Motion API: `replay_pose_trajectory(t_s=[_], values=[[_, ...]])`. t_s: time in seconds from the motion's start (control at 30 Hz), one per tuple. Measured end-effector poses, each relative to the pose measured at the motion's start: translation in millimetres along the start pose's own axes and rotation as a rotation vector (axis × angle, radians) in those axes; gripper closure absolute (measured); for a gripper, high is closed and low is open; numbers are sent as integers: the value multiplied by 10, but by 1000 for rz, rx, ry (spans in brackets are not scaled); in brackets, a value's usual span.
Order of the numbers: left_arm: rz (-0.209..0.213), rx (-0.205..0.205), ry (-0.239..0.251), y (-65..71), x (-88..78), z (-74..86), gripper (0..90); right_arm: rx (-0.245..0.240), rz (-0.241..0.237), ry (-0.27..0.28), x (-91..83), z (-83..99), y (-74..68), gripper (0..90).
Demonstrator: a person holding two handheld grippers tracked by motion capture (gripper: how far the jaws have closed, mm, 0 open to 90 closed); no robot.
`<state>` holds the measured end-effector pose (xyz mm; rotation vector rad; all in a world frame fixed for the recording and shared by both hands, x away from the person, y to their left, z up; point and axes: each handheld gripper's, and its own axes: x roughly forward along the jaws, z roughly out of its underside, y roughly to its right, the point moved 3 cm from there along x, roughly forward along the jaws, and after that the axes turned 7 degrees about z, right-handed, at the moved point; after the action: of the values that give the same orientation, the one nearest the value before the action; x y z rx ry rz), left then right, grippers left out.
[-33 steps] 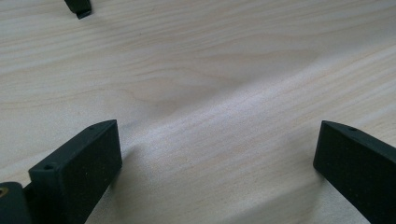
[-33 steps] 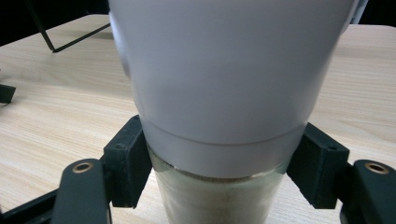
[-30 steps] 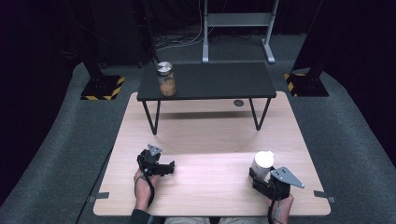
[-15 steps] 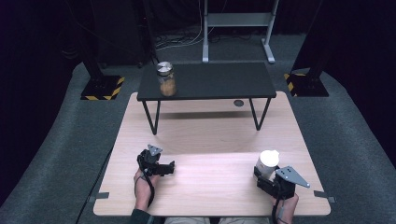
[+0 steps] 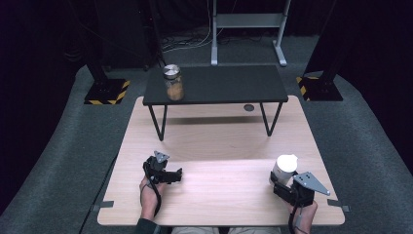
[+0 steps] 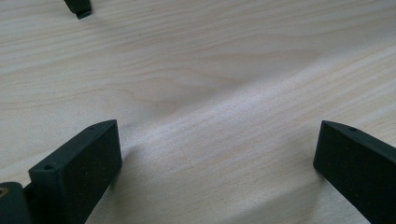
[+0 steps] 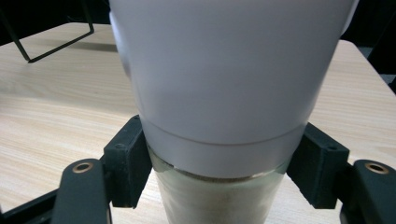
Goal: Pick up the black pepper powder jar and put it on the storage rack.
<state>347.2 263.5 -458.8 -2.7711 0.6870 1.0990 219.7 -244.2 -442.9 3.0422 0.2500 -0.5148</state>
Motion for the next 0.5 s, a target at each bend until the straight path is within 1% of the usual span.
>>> replay_pose_trajectory(t_s=[0.5], values=[[0,1,-1,-1,0,-1,3,-16,14,22,-66,-123,39,291]])
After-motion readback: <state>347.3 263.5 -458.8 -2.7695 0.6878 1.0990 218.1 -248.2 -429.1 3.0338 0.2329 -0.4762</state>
